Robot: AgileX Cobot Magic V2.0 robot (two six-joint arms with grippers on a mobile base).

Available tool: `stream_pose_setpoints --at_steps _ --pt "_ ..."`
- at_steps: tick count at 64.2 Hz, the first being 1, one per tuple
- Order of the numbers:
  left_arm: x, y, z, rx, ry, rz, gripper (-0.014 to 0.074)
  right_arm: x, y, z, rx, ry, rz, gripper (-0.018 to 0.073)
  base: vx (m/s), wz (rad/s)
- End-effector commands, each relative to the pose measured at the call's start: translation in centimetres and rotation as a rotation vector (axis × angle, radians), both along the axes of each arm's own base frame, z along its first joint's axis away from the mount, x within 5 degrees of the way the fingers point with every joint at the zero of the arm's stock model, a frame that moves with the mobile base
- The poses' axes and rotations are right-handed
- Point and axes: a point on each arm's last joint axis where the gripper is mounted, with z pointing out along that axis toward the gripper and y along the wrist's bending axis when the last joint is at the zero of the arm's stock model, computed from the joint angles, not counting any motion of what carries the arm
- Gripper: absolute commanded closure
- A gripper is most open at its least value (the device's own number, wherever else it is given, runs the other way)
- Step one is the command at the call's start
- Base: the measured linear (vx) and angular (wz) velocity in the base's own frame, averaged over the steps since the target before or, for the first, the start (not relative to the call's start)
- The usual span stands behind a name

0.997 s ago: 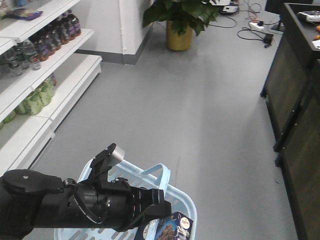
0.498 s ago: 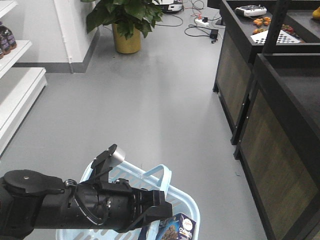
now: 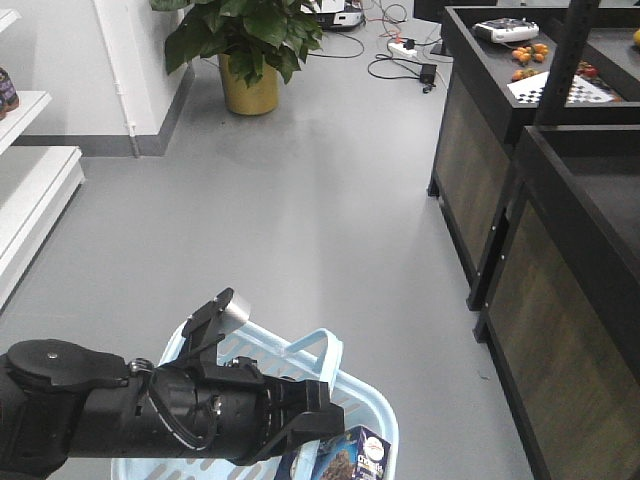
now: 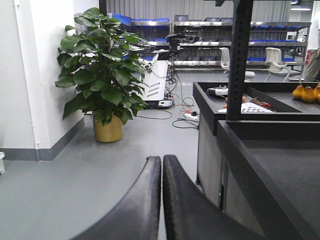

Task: Left arm holds basket, right arm returns cookies
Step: 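Turn the base past the potted plant, basket held in left gripper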

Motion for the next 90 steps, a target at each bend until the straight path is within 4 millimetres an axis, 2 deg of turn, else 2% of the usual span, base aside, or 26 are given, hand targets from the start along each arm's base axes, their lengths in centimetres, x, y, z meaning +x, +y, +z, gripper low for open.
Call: stream_pose_setpoints --at_steps 1,90 --pt "-0.05 -0.34 2.31 -0.099 -0.026 -0.002 0.0603 -0.15 0.01 0.65 -0.004 -0.084 -0.001 0.0567 0.24 0.08" --pt "-0.05 -0.34 2.31 -0.099 -0.026 -0.002 0.0603 -0.15 0.01 0.64 -0.004 -0.083 -0.001 0.0567 0.25 0.01"
